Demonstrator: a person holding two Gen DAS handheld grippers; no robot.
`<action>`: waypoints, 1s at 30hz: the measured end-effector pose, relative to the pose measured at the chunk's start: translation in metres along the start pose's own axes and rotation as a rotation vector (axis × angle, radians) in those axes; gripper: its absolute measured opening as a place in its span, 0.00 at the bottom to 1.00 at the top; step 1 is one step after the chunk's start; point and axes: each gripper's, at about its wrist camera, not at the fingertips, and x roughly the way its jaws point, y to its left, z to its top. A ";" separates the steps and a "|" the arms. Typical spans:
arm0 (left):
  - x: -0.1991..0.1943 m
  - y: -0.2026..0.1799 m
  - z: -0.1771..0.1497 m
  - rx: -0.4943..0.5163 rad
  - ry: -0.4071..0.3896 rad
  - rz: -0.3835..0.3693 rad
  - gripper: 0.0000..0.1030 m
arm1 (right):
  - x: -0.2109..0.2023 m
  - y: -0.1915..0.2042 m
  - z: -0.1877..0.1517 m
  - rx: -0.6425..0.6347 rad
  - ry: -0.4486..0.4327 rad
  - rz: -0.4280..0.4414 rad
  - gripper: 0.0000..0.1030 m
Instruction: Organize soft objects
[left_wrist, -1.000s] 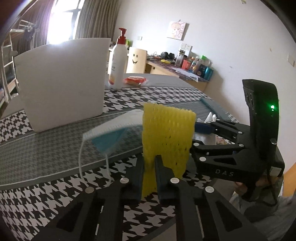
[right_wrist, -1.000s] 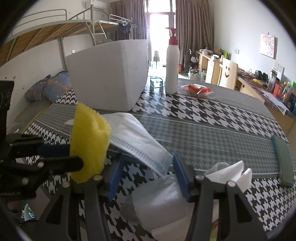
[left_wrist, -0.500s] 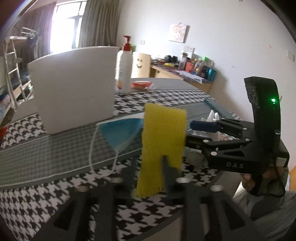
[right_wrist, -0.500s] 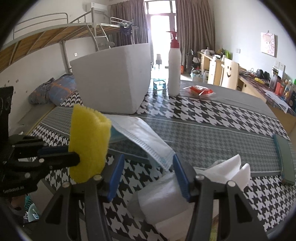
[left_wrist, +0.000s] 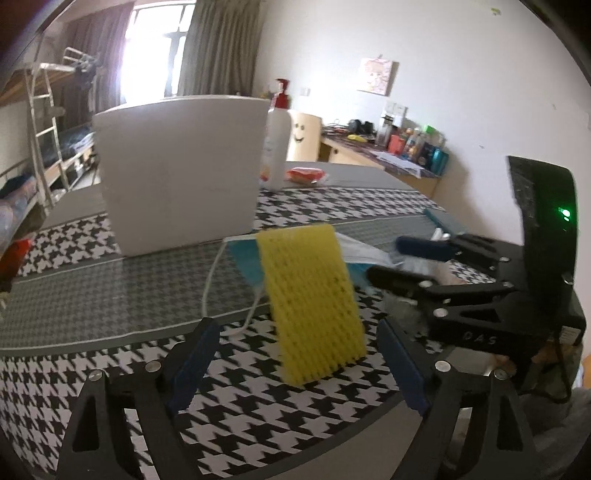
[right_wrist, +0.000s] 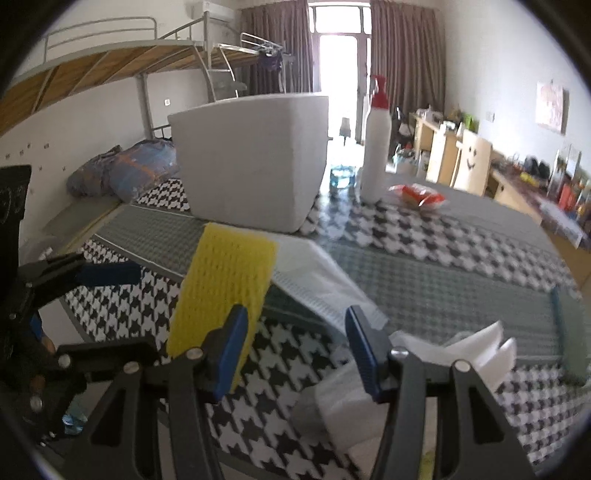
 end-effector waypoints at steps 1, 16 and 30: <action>-0.001 0.003 0.000 -0.009 0.000 0.001 0.85 | 0.000 0.001 0.000 -0.017 -0.003 -0.017 0.58; 0.004 0.021 0.011 -0.052 -0.002 -0.011 0.85 | 0.031 -0.033 0.040 -0.096 0.138 0.020 0.58; 0.024 0.029 0.024 -0.068 0.019 -0.011 0.85 | 0.096 -0.023 0.053 -0.238 0.343 0.134 0.47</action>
